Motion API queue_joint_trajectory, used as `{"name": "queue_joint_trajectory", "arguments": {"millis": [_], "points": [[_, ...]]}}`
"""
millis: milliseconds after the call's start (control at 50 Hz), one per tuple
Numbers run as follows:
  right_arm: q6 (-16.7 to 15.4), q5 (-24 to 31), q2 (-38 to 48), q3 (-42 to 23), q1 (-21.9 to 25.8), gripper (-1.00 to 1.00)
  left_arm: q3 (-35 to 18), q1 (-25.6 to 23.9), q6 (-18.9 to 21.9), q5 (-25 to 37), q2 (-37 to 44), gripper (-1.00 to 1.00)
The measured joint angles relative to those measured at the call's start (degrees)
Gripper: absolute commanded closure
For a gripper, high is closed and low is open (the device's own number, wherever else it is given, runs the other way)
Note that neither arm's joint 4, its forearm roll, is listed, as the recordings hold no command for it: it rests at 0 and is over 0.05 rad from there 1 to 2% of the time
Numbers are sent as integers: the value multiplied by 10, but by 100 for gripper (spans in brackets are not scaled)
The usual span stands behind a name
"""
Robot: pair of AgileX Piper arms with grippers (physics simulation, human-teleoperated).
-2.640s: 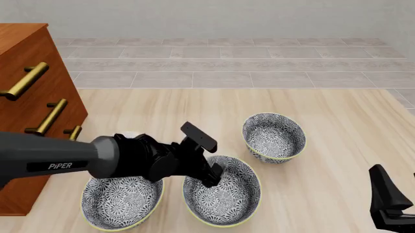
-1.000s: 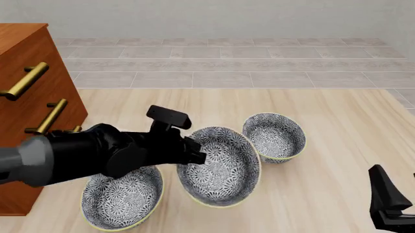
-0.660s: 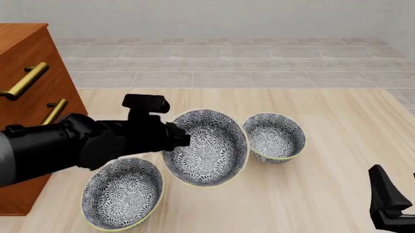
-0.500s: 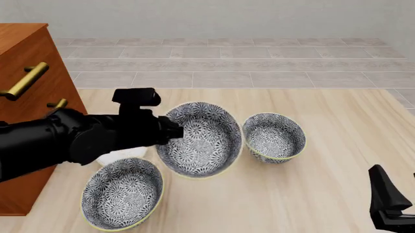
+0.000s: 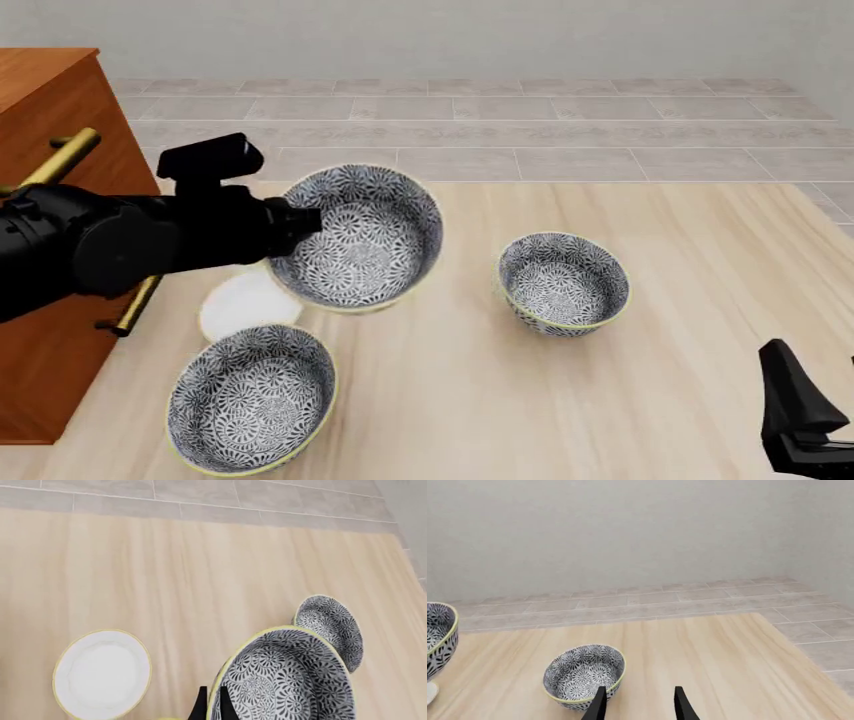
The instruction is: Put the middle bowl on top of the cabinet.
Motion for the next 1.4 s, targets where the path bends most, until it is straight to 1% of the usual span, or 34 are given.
{"name": "queue_joint_trajectory", "arguments": {"millis": [420,500,920,1160,1400], "points": [[0,-2,0,1,0,-100,-42,102,-3,91,-8,100],[0,-2,0,1,0,-100,-47,116,-8,110,-11,100],[0,-2,0,0,-2,-100,-68,153,-45,177,-32,100],[0,-1,0,0,-2,-100,-78,176,-54,220,-58,100],[-1,-1,0,0,-1,-100,-93,212,-55,265,-76,100]]}}
